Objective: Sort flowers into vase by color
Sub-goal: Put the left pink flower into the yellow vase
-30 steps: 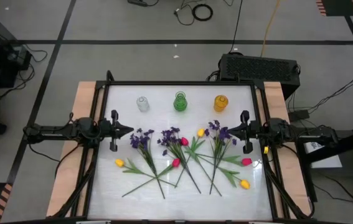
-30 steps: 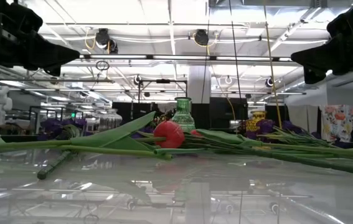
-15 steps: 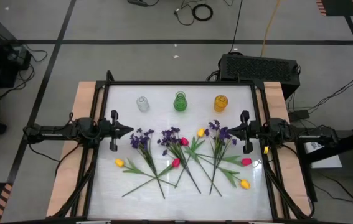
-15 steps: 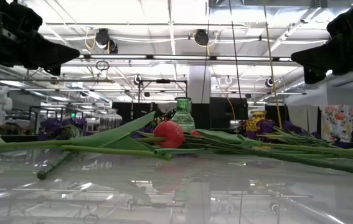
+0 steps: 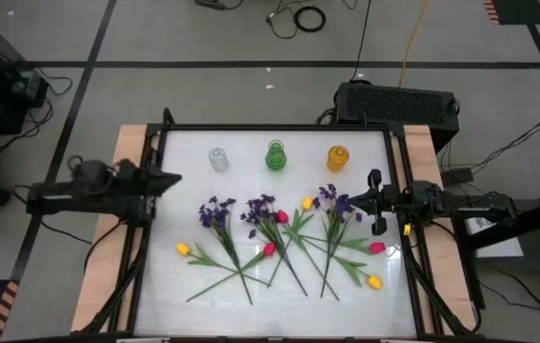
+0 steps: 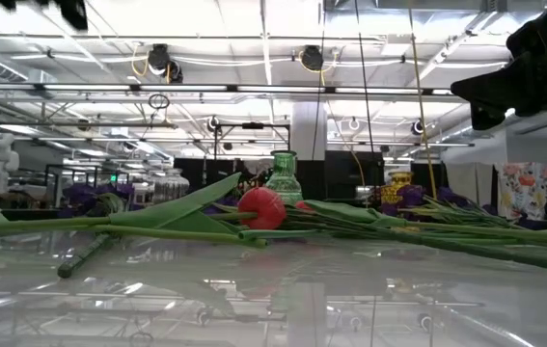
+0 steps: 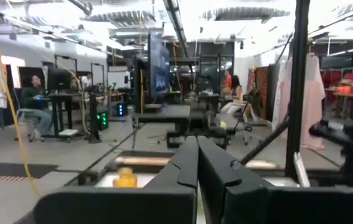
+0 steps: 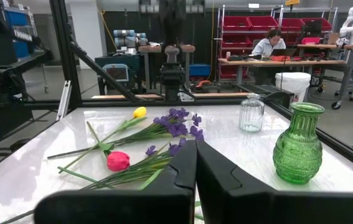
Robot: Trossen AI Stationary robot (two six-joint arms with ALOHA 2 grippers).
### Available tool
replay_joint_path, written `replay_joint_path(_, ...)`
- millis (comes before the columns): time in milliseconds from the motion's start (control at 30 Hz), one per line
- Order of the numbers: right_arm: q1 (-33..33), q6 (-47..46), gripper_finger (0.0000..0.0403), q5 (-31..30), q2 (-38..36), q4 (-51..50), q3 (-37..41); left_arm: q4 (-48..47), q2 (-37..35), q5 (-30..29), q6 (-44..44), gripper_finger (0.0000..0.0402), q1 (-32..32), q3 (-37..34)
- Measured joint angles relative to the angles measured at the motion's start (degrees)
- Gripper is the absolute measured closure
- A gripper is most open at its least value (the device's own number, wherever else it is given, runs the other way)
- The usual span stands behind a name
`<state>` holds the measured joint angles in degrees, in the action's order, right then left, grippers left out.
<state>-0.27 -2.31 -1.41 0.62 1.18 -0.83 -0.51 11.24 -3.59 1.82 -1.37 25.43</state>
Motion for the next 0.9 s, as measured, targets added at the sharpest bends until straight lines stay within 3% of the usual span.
replay_joint_path(200, 0.0, 0.0, 0.0403, 0.0, 0.0, 0.1, 0.0, -8.2, 13.5, 1.1, -3.2, 0.04, -0.1, 18.1)
replay_joint_path(367, 0.0, 0.0, 0.0403, 0.0, 0.0, 0.2, 0.0, -9.7, 23.6, 8.2, -4.5, 0.04, -0.6, 27.7)
replay_joint_path(600, 0.0, -0.8, 0.0403, 0.0, 0.0, 0.5, 0.0, -11.4, 33.7, 9.5, -4.5, 0.0401, -4.7, 29.5)
replay_joint_path(767, 0.0, -17.6, 0.0403, -0.9, 0.0, 0.6, 0.0, -11.9, 40.8, 5.5, -4.5, 0.0401, -8.5, 28.3)
replay_joint_path(900, 0.0, -19.5, 0.0403, 1.2, 0.0, 0.2, 0.0, -11.0, 46.3, 2.1, -5.7, 0.0401, -11.4, 27.8)
